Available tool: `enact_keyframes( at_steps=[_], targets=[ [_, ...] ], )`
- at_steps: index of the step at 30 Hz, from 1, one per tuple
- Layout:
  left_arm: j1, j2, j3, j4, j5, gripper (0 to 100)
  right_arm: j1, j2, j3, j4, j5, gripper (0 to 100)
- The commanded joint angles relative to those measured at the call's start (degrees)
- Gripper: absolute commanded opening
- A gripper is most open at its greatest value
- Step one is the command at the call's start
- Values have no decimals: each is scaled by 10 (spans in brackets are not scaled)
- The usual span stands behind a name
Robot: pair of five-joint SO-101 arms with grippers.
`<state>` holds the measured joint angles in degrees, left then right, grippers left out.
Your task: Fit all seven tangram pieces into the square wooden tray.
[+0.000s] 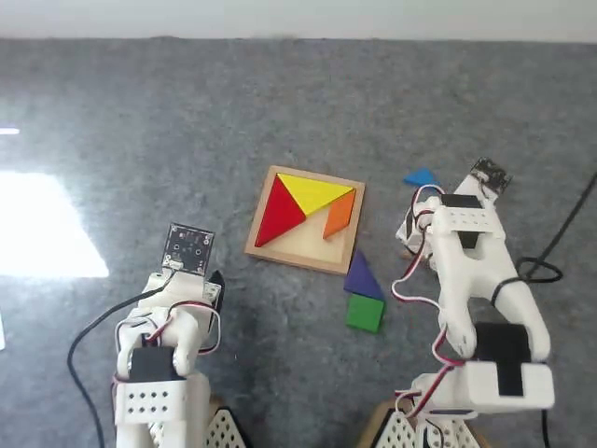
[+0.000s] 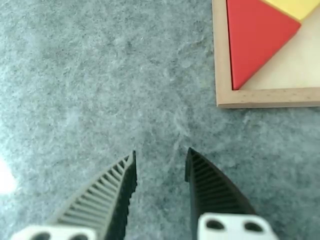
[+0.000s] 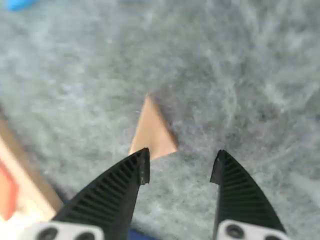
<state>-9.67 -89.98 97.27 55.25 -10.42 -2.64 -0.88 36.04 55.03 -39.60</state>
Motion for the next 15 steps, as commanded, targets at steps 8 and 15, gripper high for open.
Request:
enact_keyframes(
  at_steps=[8, 15],
  targets=[
    [-4, -9, -5, 0, -7, 152, -12, 61, -64, -7, -17, 219],
    [-4, -9, -5, 0, -7, 152, -14, 89, -127, -5, -12, 219]
  ],
)
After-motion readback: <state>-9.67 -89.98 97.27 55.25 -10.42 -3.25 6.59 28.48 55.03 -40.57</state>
